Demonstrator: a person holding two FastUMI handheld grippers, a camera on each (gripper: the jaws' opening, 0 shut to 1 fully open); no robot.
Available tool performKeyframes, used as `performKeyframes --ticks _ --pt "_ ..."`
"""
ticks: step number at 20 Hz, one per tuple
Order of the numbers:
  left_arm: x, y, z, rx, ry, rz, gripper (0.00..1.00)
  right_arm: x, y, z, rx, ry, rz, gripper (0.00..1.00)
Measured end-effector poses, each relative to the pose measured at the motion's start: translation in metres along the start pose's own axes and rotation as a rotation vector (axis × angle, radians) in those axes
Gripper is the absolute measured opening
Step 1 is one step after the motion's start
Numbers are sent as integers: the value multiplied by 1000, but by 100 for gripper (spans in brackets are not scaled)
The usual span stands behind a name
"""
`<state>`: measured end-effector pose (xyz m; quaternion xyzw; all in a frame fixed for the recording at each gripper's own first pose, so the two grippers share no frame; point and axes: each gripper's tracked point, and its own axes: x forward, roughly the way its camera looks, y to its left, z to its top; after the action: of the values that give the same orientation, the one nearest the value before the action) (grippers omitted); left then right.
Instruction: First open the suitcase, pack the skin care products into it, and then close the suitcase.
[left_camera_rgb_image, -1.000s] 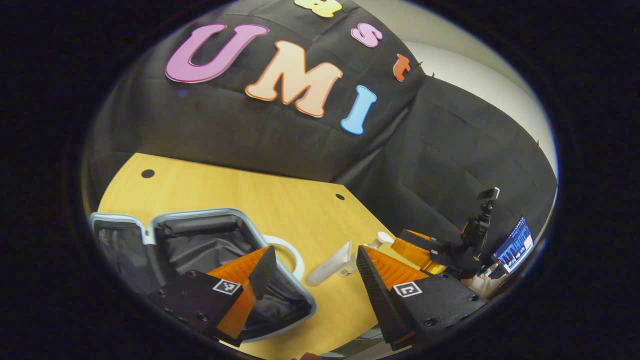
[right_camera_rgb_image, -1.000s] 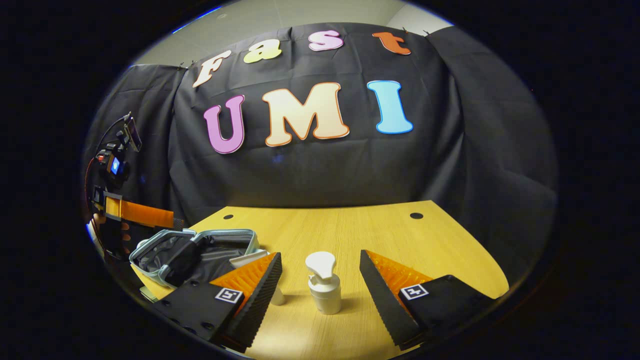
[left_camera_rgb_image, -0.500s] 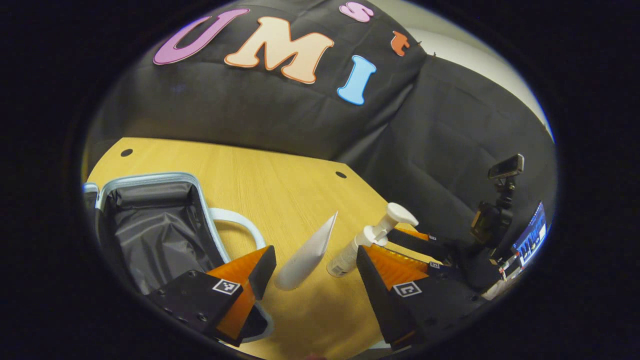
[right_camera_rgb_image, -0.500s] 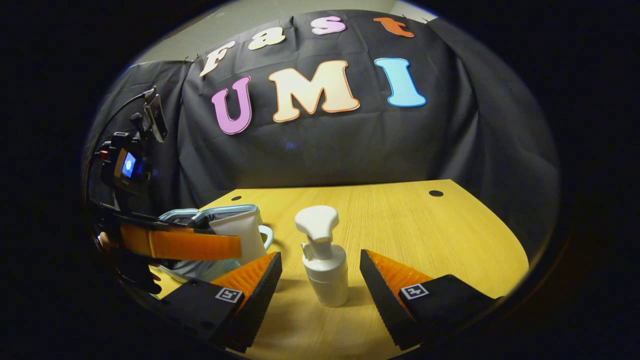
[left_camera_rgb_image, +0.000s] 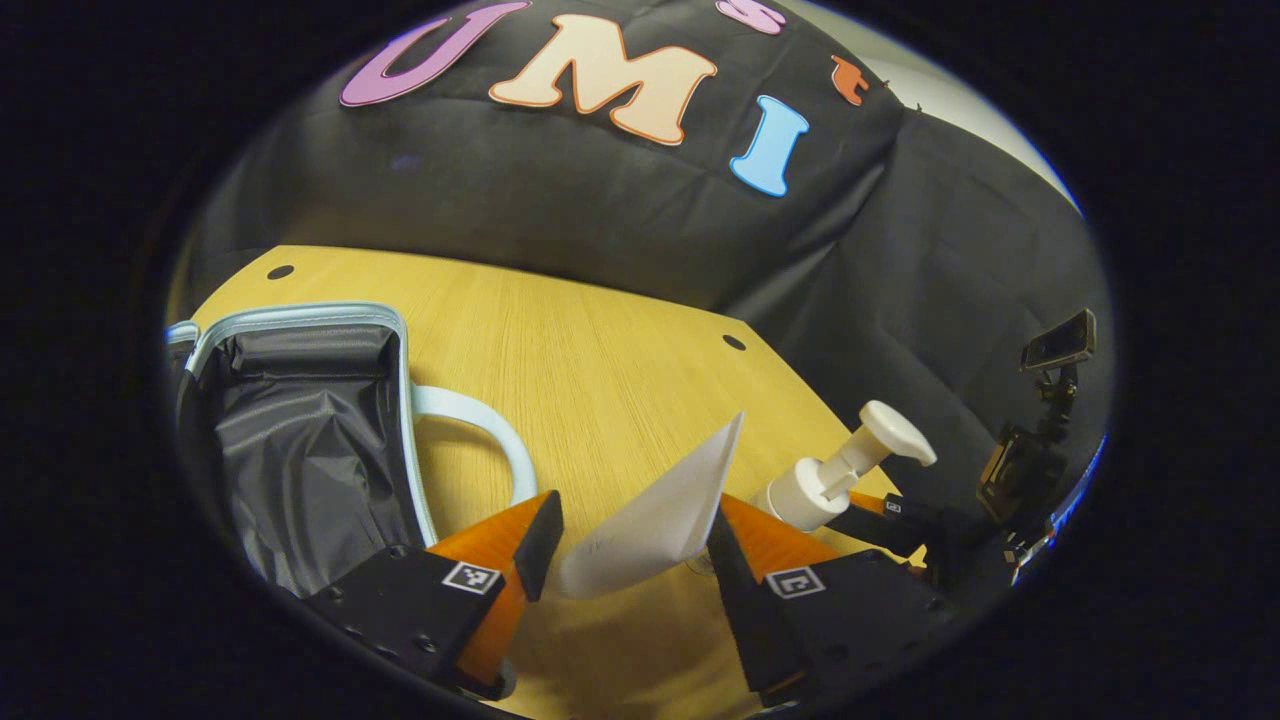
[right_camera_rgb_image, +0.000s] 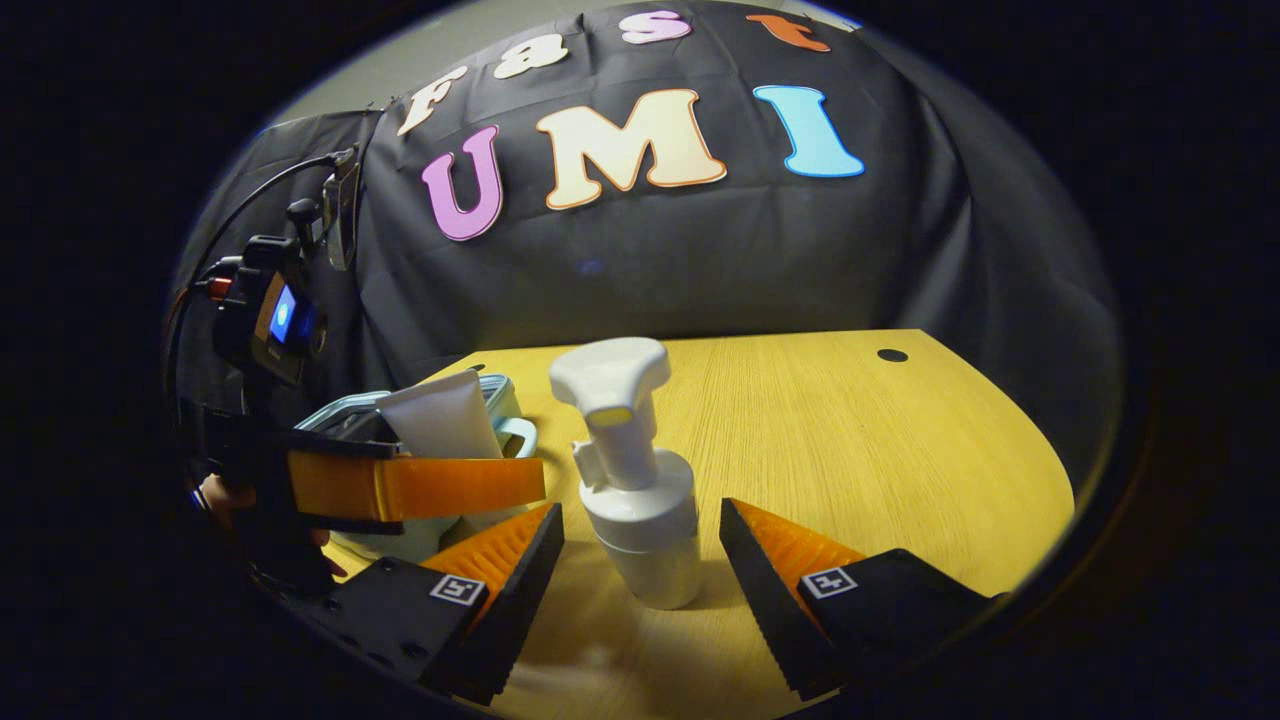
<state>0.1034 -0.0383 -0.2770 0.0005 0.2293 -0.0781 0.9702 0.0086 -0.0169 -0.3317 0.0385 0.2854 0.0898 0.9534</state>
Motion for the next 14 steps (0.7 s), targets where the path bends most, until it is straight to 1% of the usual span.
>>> performKeyframes --ticks 1,2,3,4,5,6,7,8,9,10,13,14 --pt "-2 4 0 9 0 23 77 2 -1 -1 0 7 1 96" --pt "-1 6 1 23 -7 38 70 4 -2 -4 1 12 3 96" --pt "0 7 1 31 -4 47 65 5 -2 -5 5 16 6 99" --pt "1 9 3 41 -10 62 55 6 -2 -8 7 21 9 98" --pt "1 10 3 57 -7 67 51 8 -1 -10 8 29 12 98" --pt "1 12 5 73 -17 90 47 10 -1 -12 6 34 13 99" --pt "2 17 10 79 -41 106 38 10 -1 -15 2 38 14 99" --pt "2 15 11 78 -39 102 31 11 -1 -15 -2 40 15 98" --pt "2 14 11 63 -45 101 33 12 -1 -16 -8 39 14 98" --pt "1 13 11 44 -42 96 28 13 -2 -16 -15 38 13 98" --pt "-7 8 19 -6 -41 71 26 15 -4 -13 -26 16 0 98" --pt "-14 8 28 -17 -53 71 26 16 -6 -11 -28 10 -7 95"
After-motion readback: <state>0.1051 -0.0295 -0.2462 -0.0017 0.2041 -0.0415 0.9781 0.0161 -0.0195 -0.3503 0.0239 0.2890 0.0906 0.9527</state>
